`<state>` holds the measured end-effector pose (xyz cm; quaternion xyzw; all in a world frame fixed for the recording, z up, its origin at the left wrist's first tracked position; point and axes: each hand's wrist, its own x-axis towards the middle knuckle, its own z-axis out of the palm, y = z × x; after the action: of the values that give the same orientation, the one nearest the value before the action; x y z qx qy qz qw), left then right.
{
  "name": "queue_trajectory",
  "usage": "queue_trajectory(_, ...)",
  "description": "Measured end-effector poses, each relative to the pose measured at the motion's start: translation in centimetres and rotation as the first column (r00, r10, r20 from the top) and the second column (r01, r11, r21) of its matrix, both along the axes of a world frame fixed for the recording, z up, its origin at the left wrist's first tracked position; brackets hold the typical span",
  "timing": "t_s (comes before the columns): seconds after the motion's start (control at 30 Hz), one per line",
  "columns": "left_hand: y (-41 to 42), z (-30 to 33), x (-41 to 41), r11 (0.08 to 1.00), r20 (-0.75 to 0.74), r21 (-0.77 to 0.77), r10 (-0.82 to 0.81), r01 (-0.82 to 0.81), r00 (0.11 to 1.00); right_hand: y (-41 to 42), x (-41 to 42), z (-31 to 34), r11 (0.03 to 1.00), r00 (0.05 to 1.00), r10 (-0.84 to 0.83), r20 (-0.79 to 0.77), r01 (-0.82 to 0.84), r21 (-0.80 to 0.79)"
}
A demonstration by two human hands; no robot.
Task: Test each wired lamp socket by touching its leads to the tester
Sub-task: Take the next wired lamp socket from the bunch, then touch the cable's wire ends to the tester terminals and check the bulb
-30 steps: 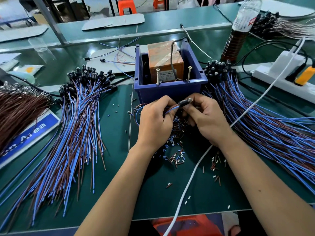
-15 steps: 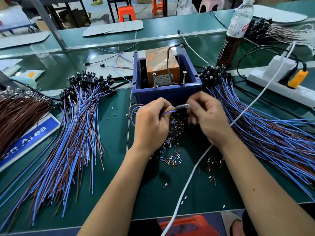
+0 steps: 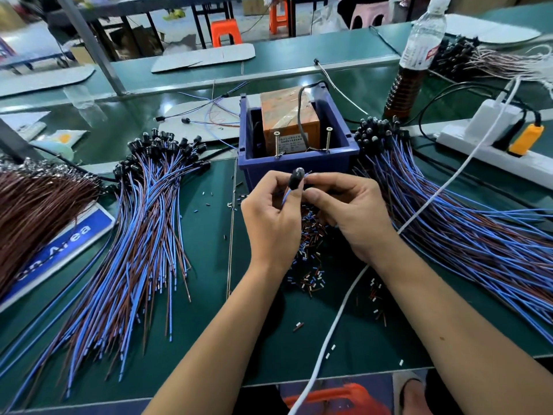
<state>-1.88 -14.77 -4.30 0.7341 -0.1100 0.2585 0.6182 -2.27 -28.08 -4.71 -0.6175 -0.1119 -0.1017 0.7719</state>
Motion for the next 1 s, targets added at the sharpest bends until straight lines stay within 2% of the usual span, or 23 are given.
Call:
queue_trajectory(0.27, -0.4, -0.2, -0.2, 0.996, -0.057, 0.026, -0.082, 0.083, 0.995, -0.2, -0.5, 0.4, 0.987, 0.994, -0.055, -0.095, 0.069, 0.144)
queue_trajectory(0.33, -0.3, -0.2, -0.1, 0.994, -0.001, 0.088, -0.058, 0.058, 0.998, -0.4, -0.5, 0.4, 0.989, 0.993, -0.069, -0.093, 0.080, 0.123)
queue_trajectory(0.43, -0.4, 0.0, -0.3, 0.977, 0.164, 0.186, 0.074, -0.105, 0.984, -0.8, -0.3, 0.3, 0.994, 0.994, -0.101, -0.039, 0.102, 0.047)
queue_trajectory(0.57, 0.2, 0.1, -0.2, 0.963, 0.246, 0.088, 0.226, -0.254, 0.943, -1.1, 0.1, 0.4, 0.994, 0.999, -0.043, -0.015, 0.044, 0.096)
queue_trajectory(0.7, 0.5, 0.4, 0.1, 0.951, 0.149, -0.056, 0.309, -0.304, 0.939, -1.1, 0.2, 0.8, 0.993, 0.999, -0.032, 0.001, 0.031, 0.118)
queue_trajectory(0.83, 0.7, 0.6, 0.4, 0.943, 0.109, -0.091, 0.329, -0.320, 0.938, -1.0, 0.2, 1.2, 0.991, 0.998, -0.038, 0.047, 0.032, 0.128)
queue_trajectory(0.9, 0.7, 0.6, 0.5, 0.947, 0.097, -0.090, 0.316, -0.308, 0.944, -0.8, 0.2, 1.3, 0.988, 0.987, -0.131, 0.089, 0.123, 0.091)
queue_trajectory(1.0, 0.6, 0.5, 0.6, 0.957, 0.102, -0.079, 0.285, -0.278, 0.953, -0.7, 0.6, 1.6, 0.934, 0.923, -0.350, 0.156, 0.356, -0.010)
